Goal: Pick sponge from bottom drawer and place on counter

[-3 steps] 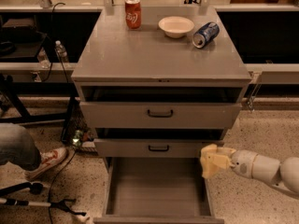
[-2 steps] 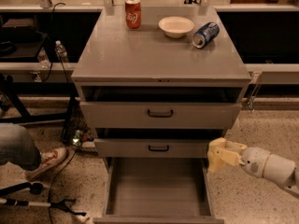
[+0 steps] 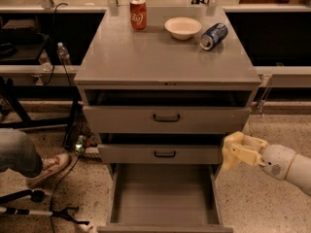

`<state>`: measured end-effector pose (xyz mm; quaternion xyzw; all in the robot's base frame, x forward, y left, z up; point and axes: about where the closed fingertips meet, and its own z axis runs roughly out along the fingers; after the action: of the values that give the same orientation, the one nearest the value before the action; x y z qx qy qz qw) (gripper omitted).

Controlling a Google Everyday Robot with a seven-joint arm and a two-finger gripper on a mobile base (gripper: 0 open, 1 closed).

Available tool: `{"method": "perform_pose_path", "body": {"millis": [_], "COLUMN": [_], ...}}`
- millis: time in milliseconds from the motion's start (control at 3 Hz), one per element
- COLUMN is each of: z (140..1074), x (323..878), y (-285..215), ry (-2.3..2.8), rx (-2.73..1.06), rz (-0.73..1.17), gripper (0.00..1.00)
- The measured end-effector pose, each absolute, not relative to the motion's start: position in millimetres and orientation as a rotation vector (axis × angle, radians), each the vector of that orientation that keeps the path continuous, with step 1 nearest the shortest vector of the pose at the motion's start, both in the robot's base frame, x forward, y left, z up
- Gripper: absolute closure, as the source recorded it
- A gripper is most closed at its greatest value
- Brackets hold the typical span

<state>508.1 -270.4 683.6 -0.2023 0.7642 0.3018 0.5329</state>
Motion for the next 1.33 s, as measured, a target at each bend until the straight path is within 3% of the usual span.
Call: {"method": "perform_pose_path", "body": {"millis": [667,1333], "z": [767,839], "x": [545,588], "y": [-264,-218], "ry": [1.696,1.559], "rx": [-0.639,-0.831], "rz": [0.608,0.531], "gripper": [1.00,1.00]}}
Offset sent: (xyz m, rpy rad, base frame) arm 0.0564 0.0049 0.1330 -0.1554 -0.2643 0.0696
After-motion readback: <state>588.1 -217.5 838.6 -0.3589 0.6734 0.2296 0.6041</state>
